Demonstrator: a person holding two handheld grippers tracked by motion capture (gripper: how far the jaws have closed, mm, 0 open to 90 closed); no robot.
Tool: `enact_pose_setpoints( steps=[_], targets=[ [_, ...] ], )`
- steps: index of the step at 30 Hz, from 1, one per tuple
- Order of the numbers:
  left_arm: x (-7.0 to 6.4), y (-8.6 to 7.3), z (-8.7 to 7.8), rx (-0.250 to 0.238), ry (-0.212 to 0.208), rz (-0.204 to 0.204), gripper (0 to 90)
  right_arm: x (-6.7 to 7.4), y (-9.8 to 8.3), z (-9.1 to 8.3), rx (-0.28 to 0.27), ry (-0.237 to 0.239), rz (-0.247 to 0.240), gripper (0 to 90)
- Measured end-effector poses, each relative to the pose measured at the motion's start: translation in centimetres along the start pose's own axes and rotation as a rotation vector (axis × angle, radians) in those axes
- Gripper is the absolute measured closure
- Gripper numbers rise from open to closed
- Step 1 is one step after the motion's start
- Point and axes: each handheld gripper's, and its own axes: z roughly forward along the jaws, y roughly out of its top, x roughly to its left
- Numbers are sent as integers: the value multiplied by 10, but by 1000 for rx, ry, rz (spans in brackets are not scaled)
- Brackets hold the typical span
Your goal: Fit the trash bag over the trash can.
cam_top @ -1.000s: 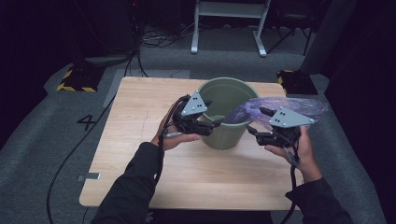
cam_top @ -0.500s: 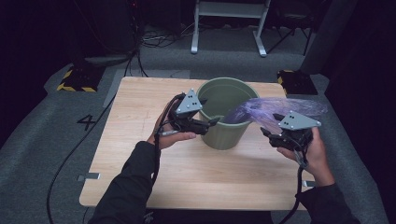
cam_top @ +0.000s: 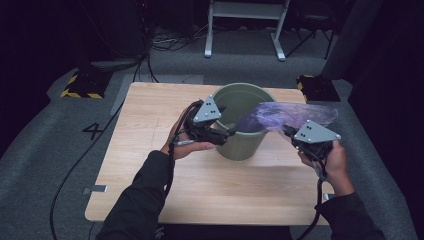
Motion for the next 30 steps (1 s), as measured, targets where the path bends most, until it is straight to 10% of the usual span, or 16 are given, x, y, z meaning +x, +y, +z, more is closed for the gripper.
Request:
enact_pose_setpoints(
  steps=[8,20,30],
  targets=[
    [-16,7,7,-5,-46,43,251,24,32,-5,-35,104,-84,885],
    [-25,10,21,33,-110,76,268,37,41,-1,-53,134,-110,881],
    [-29,8,25,62,-36,169,872,38,39,-5,-77,153,-92,829]
  ],
)
